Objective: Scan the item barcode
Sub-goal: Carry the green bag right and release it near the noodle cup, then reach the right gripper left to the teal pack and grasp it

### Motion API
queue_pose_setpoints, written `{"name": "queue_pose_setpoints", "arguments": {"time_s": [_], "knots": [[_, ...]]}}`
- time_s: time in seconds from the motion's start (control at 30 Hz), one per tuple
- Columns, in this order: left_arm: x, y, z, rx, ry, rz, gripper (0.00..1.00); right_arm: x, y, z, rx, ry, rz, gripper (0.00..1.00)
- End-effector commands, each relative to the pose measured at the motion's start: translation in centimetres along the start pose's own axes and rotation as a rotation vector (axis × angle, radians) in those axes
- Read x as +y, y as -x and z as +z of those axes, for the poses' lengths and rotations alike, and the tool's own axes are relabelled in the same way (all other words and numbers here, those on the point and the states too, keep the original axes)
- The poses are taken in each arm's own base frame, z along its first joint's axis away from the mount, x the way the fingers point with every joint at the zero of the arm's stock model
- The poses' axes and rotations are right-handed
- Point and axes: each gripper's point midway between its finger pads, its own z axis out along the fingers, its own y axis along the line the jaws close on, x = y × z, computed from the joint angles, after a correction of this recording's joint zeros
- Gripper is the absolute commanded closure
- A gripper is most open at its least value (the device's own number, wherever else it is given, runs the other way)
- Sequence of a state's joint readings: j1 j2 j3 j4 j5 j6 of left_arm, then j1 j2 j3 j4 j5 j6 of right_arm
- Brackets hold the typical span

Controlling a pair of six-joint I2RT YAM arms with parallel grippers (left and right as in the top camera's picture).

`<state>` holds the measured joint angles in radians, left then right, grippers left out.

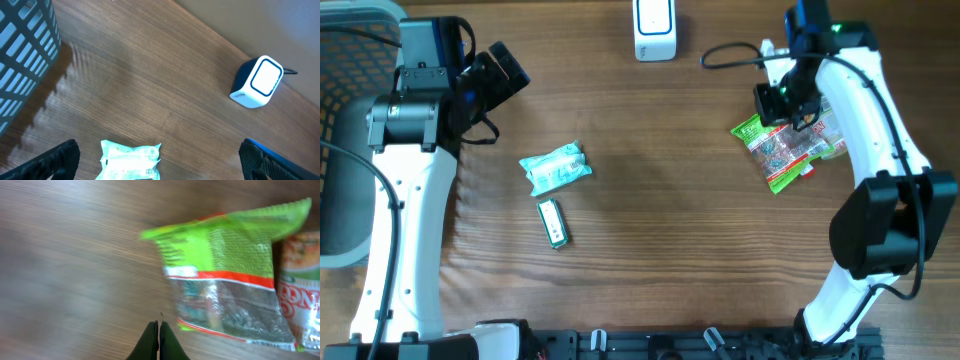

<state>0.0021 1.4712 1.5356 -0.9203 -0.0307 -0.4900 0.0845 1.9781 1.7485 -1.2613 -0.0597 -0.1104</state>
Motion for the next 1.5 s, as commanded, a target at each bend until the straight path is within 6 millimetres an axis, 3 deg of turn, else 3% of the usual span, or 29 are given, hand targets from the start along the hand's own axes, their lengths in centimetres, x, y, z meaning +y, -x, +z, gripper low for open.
{"name": "queue_pose_setpoints", "arguments": {"time_s": [0.0,0.1,0.13,0.17,0.2,0.3,0.37,0.43,0.5,0.6,0.67,0.73,0.8,0.83,0.93,1.0,1.03,1.2,1.23,1.37,1.47], "knots": [[-0.3,0.7,-1.0,-0.029,-0.019,0.015,0.0,-4.7,-1.2,2.9,0.031,-0.266,0.12,0.95],[-0.3,0.7,-1.0,-0.029,-0.019,0.015,0.0,-5.1,-0.9,5.2,-0.006,-0.283,0.122,0.95],[-0.3,0.7,-1.0,-0.029,-0.019,0.015,0.0,-5.1,-0.7,5.7,-0.021,-0.283,0.124,0.89],[-0.3,0.7,-1.0,-0.029,-0.019,0.015,0.0,-5.2,-0.6,6.0,-0.033,-0.284,0.125,0.74],[-0.3,0.7,-1.0,-0.029,-0.019,0.015,0.0,-5.2,-0.4,6.1,-0.042,-0.283,0.125,0.74],[-0.3,0.7,-1.0,-0.029,-0.019,0.015,0.0,-4.6,0.1,5.4,-0.056,-0.257,0.113,0.69],[-0.3,0.7,-1.0,-0.029,-0.019,0.015,0.0,-3.2,0.9,3.4,-0.085,-0.187,0.107,0.6],[-0.3,0.7,-1.0,-0.029,-0.019,0.015,0.0,-0.2,2.2,0.5,-0.144,-0.033,0.09,0.41],[-0.3,0.7,-1.0,-0.029,-0.019,0.015,0.0,4.6,3.5,-3.1,-0.233,0.206,0.045,0.0],[-0.3,0.7,-1.0,-0.029,-0.019,0.015,0.0,10.7,4.6,-8.2,-0.363,0.525,-0.053,0.0],[-0.3,0.7,-1.0,-0.029,-0.019,0.015,0.0,13.9,4.5,-10.3,-0.391,0.692,-0.119,0.0],[-0.3,0.7,-1.0,-0.029,-0.019,0.015,0.0,16.5,4.1,-11.0,-0.39,0.789,-0.177,0.0],[-0.3,0.7,-1.0,-0.029,-0.019,0.015,0.0,18.6,4.1,-10.2,-0.382,0.791,-0.202,0.1],[-0.3,0.7,-1.0,-0.029,-0.019,0.015,0.0,19.6,4.3,-9.5,-0.377,0.773,-0.202,0.19],[-0.3,0.7,-1.0,-0.029,-0.019,0.015,0.0,23.1,4.6,-7.2,-0.373,0.736,-0.206,0.67],[-0.3,0.7,-1.0,-0.029,-0.019,0.015,0.0,26.1,4.6,-5.6,-0.384,0.731,-0.248,0.82],[-0.3,0.7,-1.0,-0.029,-0.019,0.015,0.0,27.9,4.6,-4.5,-0.391,0.722,-0.263,0.85],[-0.3,0.7,-1.0,-0.029,-0.019,0.015,0.0,33.4,3.7,0.6,-0.362,0.668,-0.27,0.38],[-0.3,0.7,-1.0,-0.029,-0.019,0.015,0.0,35.3,3.1,2.4,-0.349,0.678,-0.307,0.18],[-0.3,0.7,-1.0,-0.029,-0.019,0.015,0.0,38.3,1.9,7.7,-0.316,0.652,-0.362,0.08],[-0.3,0.7,-1.0,-0.029,-0.019,0.015,0.0,38.6,1.7,11.0,-0.311,0.602,-0.374,0.08]]}}
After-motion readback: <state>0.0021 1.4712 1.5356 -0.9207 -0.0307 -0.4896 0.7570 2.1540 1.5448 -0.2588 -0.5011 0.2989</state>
